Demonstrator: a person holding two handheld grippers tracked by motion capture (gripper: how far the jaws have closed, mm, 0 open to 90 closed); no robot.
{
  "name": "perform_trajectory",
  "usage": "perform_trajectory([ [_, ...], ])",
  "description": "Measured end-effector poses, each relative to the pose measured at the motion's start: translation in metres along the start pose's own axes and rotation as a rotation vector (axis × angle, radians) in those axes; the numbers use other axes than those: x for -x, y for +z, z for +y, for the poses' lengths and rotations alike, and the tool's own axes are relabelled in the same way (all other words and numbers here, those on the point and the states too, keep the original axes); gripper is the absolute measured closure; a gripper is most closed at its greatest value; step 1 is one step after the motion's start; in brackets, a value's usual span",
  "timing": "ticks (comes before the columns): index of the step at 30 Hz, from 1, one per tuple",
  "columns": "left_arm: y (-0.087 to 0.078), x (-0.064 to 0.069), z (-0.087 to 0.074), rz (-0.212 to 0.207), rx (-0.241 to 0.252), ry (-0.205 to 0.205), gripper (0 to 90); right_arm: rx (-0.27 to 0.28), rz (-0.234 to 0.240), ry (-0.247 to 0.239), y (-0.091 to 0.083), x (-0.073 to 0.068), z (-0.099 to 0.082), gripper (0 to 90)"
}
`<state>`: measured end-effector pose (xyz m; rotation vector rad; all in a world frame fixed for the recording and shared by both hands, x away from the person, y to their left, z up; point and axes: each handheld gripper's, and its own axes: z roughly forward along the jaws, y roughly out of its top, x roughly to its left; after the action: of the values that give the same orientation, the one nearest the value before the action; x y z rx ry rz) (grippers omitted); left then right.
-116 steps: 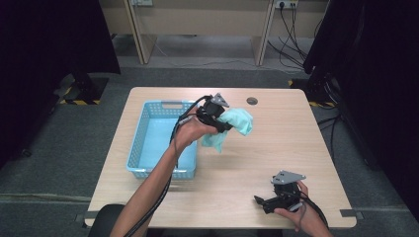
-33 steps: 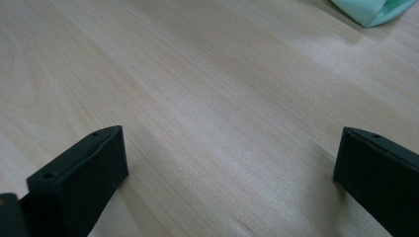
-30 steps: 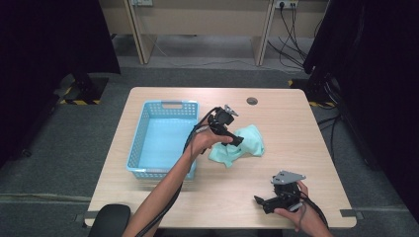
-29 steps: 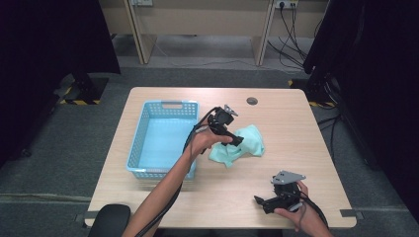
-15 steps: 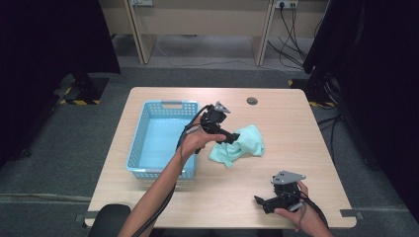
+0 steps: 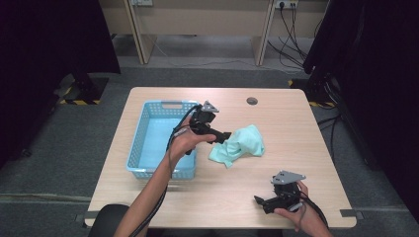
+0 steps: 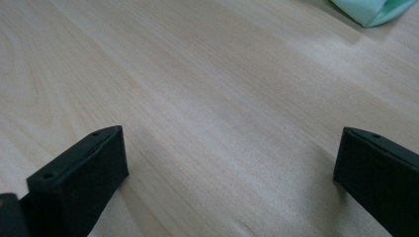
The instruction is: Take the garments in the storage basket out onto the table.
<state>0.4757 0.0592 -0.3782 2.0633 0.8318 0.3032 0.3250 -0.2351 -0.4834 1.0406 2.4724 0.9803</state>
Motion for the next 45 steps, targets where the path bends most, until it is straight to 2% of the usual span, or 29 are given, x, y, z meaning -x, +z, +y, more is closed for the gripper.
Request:
perform_trajectory([
  [25, -0.042, -0.032, -0.021, 0.058, 0.077, -0.055, 5.1, -0.001, -0.001, -0.001, 0.0, 0.0, 0.0, 0.3],
  [36, -0.053, -0.034, -0.031, 0.066, 0.089, -0.059, 5.1, -0.001, -0.001, -0.001, 0.0, 0.0, 0.0, 0.3],
  [45, -0.062, -0.03, -0.041, 0.07, 0.085, -0.044, 5.1, -0.001, -0.001, -0.001, 0.0, 0.0, 0.0, 0.3],
])
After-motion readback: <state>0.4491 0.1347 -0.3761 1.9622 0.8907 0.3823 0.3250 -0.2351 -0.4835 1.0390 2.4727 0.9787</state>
